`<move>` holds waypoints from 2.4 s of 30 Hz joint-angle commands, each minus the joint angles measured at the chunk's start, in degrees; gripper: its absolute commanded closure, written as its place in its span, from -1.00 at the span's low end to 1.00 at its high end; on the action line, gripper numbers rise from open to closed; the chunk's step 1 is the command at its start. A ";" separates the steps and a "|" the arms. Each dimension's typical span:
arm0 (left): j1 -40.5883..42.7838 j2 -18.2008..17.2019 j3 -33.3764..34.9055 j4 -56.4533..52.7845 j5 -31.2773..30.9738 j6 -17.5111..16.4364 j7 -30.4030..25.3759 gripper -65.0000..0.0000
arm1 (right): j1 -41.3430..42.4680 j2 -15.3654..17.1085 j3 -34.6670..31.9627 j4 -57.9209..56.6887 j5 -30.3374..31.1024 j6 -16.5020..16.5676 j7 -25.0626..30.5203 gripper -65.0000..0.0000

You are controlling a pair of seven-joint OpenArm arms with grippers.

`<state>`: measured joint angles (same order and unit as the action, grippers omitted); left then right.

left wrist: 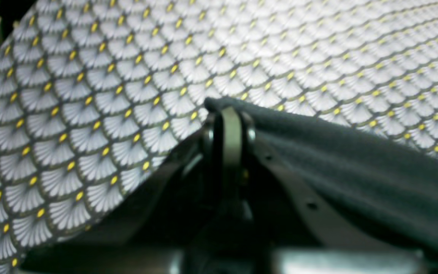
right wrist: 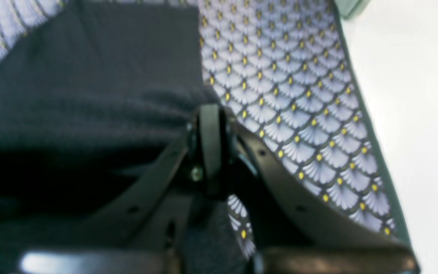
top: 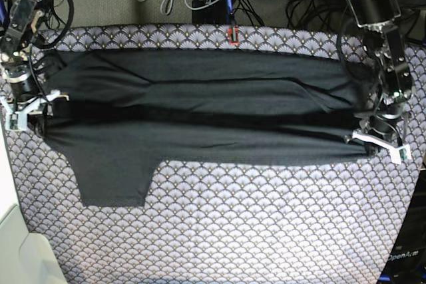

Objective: Fold the T-shirt properly
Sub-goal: 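Lay the hem over the collar edge, folding the shirt in half lengthwise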

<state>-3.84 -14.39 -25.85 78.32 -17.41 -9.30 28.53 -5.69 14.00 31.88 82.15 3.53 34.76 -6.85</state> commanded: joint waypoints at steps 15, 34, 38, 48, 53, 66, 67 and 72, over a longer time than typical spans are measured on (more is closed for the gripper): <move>4.23 -1.12 -0.57 7.26 -0.48 -0.41 -2.03 0.99 | -4.46 1.69 2.98 1.32 4.43 -0.35 1.80 1.00; 11.00 -0.68 -0.57 10.33 -0.57 -0.41 -2.03 0.99 | -9.21 -0.15 8.52 1.32 4.78 5.24 1.71 1.00; 12.14 -0.68 -0.57 10.33 -0.57 -0.41 -2.12 0.99 | -10.61 -0.24 8.34 1.24 4.78 5.24 1.71 1.00; 14.08 -0.68 -3.56 10.16 -0.57 -0.41 -2.12 0.99 | -12.81 -0.33 8.34 1.06 4.78 5.24 1.71 1.00; 15.84 -0.68 -3.82 10.25 -0.66 -0.41 -2.12 0.99 | -12.90 -0.33 8.34 0.88 4.78 5.24 1.71 1.00; 18.21 -1.21 -3.82 10.25 -6.63 -0.41 -2.12 0.99 | -13.69 -0.33 8.34 1.15 4.78 5.24 1.71 1.00; 18.21 -1.21 -3.82 10.25 -6.63 -0.41 -2.12 0.99 | -13.69 -0.33 8.34 1.15 4.78 5.24 1.71 1.00; 19.00 -1.12 -3.82 10.25 -6.99 -0.41 -2.03 0.99 | -14.75 0.02 8.34 1.06 4.78 5.24 1.71 1.00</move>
<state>15.55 -14.57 -29.26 87.48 -23.90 -9.67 27.97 -19.94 12.82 39.72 82.26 7.57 40.32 -6.63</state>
